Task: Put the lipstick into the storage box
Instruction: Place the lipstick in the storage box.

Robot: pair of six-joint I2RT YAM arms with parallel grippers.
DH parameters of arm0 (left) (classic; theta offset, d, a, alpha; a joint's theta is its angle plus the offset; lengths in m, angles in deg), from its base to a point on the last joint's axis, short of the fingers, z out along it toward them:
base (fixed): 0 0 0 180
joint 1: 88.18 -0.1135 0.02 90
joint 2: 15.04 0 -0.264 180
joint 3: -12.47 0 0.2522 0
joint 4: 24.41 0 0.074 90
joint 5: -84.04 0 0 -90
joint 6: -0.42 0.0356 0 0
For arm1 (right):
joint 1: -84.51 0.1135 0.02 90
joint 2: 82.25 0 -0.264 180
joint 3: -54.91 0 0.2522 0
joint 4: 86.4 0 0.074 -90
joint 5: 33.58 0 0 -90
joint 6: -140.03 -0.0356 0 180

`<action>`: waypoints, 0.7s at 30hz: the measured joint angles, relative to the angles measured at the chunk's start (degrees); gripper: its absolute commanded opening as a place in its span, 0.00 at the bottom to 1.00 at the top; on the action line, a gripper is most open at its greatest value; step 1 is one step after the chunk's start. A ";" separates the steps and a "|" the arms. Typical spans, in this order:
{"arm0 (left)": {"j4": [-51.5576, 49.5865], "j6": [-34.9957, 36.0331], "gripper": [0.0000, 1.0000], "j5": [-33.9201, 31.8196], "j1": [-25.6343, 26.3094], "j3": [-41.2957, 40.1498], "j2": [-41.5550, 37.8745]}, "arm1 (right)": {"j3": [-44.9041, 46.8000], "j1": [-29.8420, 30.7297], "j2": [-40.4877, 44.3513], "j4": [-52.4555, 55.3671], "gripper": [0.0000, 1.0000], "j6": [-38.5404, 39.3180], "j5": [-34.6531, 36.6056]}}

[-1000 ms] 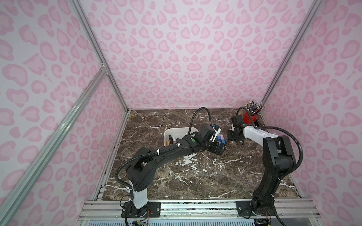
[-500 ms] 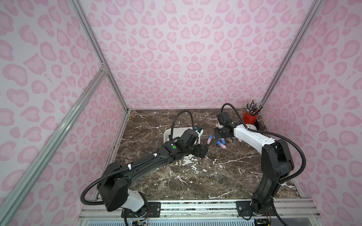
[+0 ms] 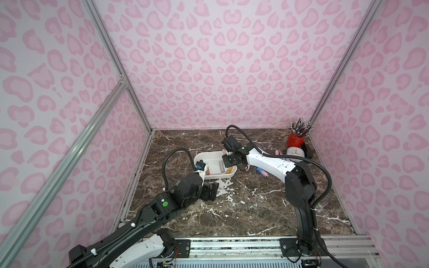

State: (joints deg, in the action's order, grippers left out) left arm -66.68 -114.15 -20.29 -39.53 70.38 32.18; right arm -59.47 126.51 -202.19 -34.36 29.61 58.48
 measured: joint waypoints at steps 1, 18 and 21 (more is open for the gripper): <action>-0.59 -0.63 0.98 -0.44 0.00 -0.46 -1.20 | -0.85 0.35 -1.29 0.28 0.12 -0.09 -0.44; -4.20 -2.97 0.98 -1.73 0.00 -0.48 -0.79 | -1.05 -0.87 1.25 1.73 0.36 0.09 -1.64; -3.61 -2.97 0.98 -0.70 0.00 0.46 0.98 | 2.97 -4.70 5.35 0.94 0.36 0.44 -0.70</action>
State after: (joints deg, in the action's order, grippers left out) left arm -70.29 -117.13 -20.99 -39.53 70.83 33.17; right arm -56.49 121.81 -196.83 -33.42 30.04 57.78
